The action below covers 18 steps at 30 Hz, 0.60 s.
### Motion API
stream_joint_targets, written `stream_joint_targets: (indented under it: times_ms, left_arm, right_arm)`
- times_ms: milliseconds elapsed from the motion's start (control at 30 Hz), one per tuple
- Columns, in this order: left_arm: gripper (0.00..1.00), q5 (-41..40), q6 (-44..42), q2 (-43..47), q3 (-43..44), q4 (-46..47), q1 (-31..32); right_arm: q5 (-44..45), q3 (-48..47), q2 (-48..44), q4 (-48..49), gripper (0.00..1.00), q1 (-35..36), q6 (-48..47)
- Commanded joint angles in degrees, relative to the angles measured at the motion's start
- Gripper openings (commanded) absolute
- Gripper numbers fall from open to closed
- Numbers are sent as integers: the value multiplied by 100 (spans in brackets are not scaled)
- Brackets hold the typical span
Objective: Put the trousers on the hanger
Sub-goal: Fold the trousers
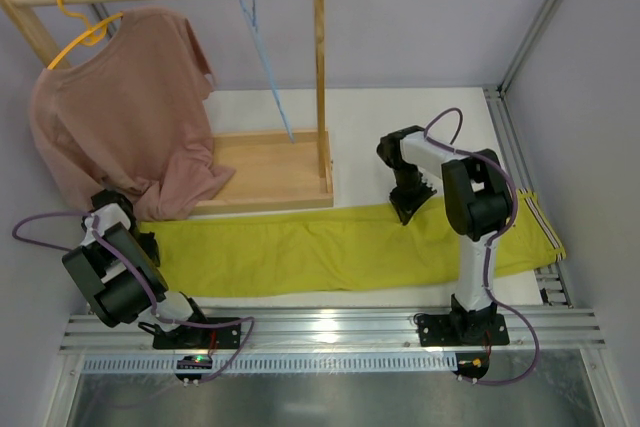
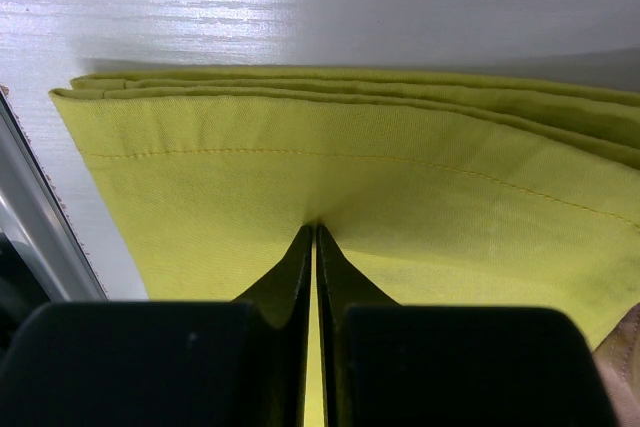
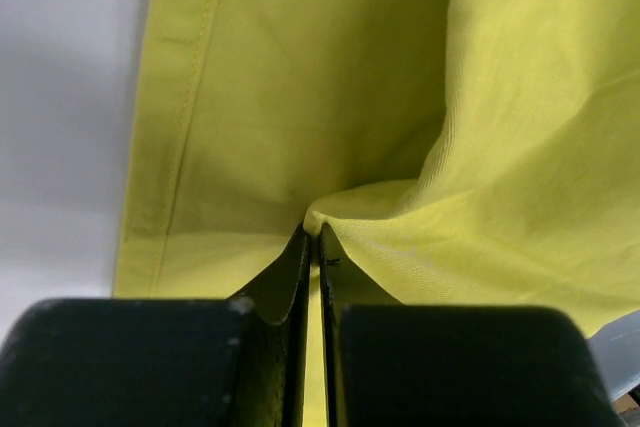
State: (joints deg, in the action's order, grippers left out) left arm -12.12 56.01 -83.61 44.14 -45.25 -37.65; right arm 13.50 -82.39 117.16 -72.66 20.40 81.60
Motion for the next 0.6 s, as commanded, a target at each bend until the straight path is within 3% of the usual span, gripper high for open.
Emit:
stream_joint_targets:
  times_ms: [0, 233, 567]
  left_arm:
    - [0, -519, -37, -129, -37, 219, -111]
    - [1, -748, 50, -129, -2, 105, -120]
    - [1, -889, 33, -234, 68, 52, -260]
  right_arm:
    - [539, -119, -123, -476, 4, -133, 119]
    - [1225, -489, -659, -688, 4, -177, 225]
    - [1481, -173, -888, 557, 4, -230, -311]
